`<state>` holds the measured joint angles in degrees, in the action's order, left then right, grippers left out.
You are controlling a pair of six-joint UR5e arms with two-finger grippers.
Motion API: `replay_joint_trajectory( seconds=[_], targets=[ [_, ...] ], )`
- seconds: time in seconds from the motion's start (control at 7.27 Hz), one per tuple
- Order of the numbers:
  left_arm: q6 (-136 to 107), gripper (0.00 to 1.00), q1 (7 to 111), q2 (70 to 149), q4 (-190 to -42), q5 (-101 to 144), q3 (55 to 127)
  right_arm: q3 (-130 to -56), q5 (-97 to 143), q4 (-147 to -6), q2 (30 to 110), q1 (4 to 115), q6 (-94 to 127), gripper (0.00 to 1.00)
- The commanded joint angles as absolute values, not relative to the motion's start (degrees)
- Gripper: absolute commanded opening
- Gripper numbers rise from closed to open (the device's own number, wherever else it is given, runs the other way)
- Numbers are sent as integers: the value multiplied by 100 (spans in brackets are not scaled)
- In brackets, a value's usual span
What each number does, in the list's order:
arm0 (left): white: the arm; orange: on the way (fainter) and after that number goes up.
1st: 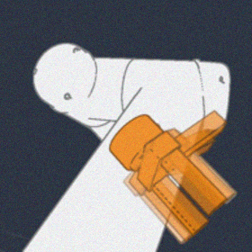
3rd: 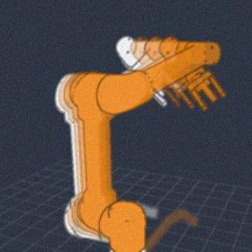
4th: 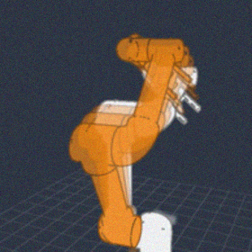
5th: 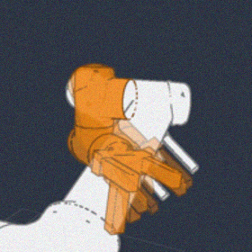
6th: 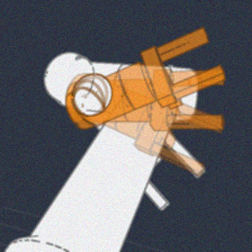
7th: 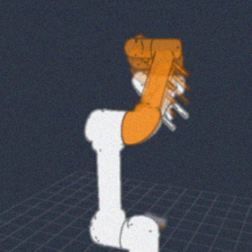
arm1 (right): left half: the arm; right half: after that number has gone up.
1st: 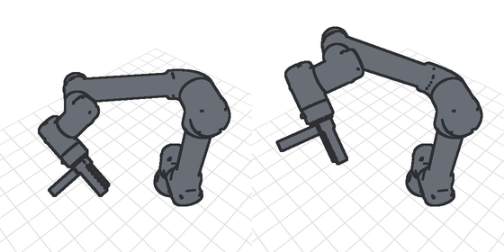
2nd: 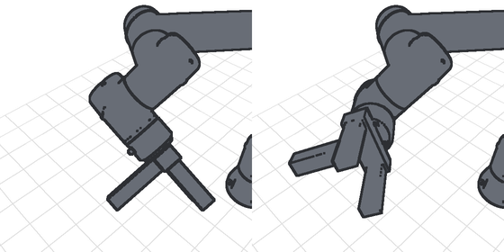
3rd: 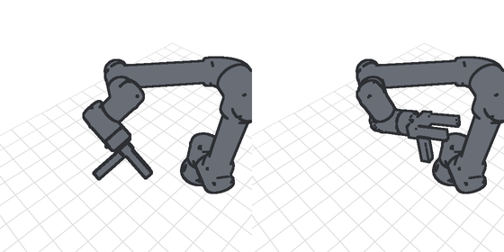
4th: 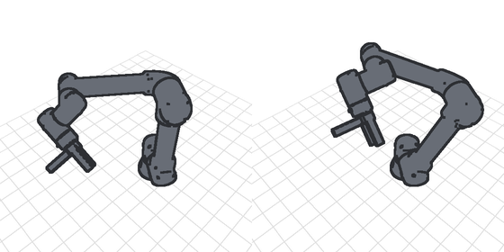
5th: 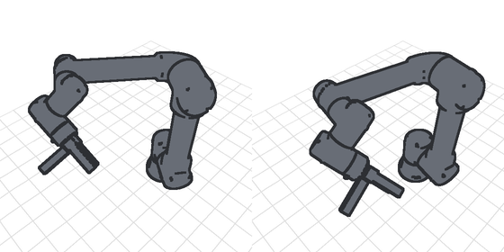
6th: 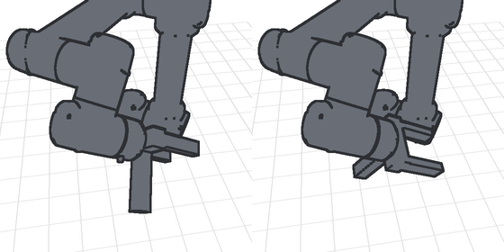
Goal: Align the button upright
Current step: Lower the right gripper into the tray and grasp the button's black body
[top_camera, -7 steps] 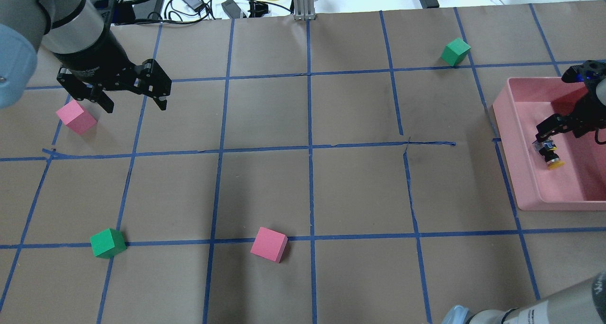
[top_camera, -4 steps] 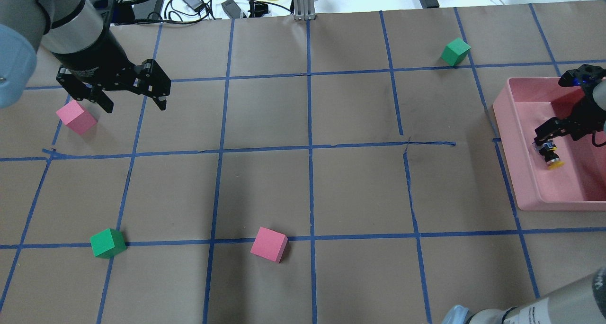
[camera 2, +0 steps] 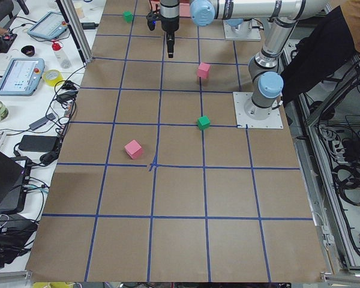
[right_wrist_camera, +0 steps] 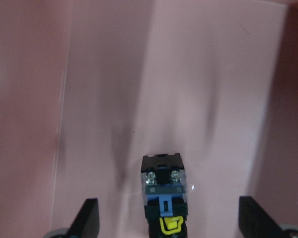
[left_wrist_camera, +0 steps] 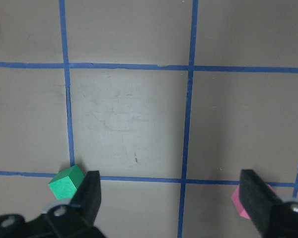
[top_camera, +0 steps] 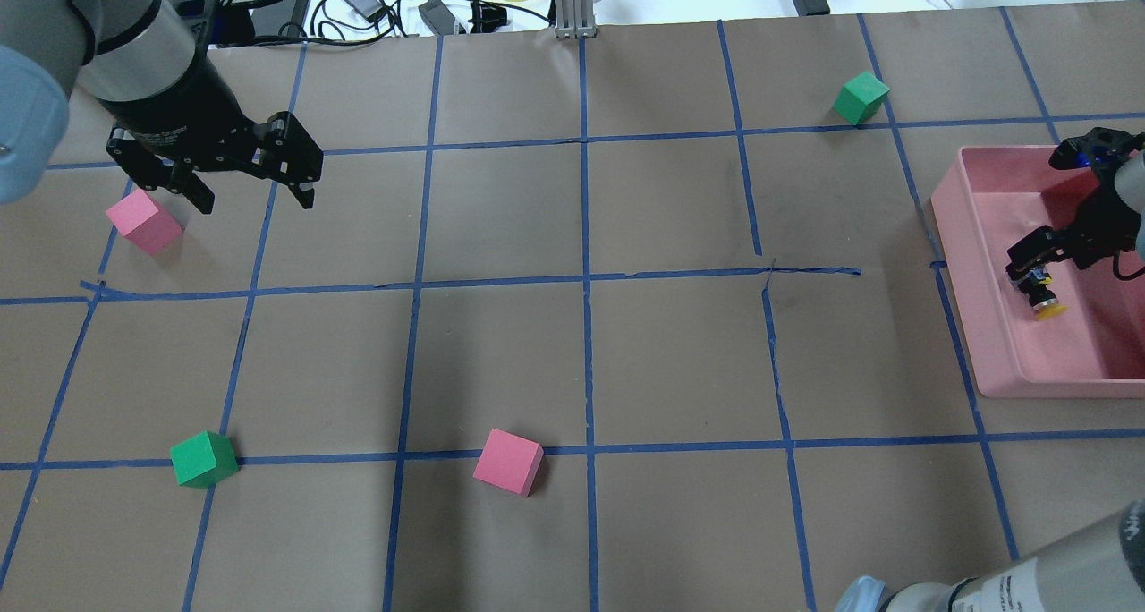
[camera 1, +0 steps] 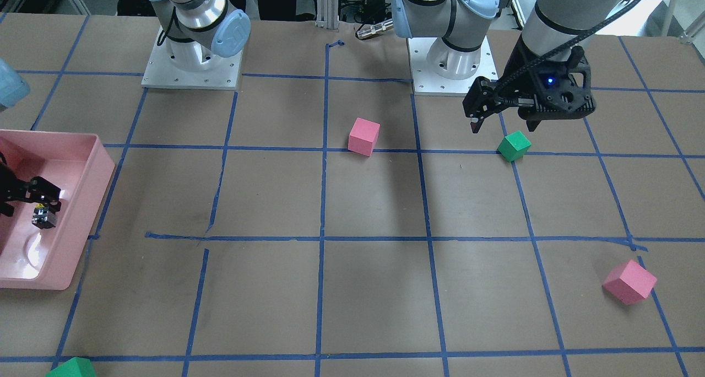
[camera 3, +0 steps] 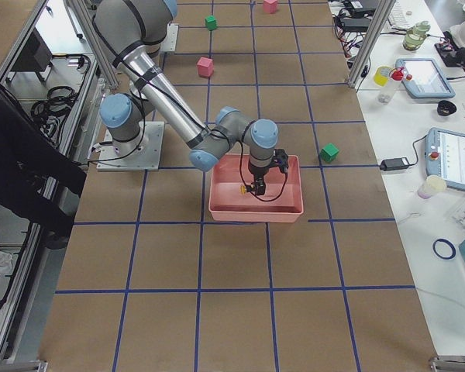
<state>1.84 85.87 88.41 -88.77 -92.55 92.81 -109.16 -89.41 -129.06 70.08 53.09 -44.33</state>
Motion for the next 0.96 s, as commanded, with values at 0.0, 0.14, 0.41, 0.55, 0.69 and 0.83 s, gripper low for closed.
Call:
replay_joint_trajectory(
  seconds=[0.0, 0.14, 0.41, 0.55, 0.69, 0.83],
  targets=[
    [185, 100, 8587, 8842, -8877, -9255, 9281, -10916, -8930, -12981, 6821, 5309, -4438, 100],
    [185, 100, 8587, 8842, -8877, -9255, 9281, -10925, -8938, -12981, 6820, 5309, -4438, 100],
    [185, 100, 8578, 8833, -8877, -9255, 9281, -11021, -8938, -12981, 6820, 5309, -4438, 88],
    [185, 100, 8578, 8842, -8877, -9255, 9281, -11021, -8956, -12981, 6820, 5309, -4438, 75],
    [193, 100, 8578, 8833, -8877, -9255, 9281, -11021, -8965, -12973, 6820, 5309, -4438, 52],
    [202, 100, 8569, 8842, -8860, -9246, 9281, -11021, -8974, -12920, 6829, 5309, -4438, 28]
  ],
)
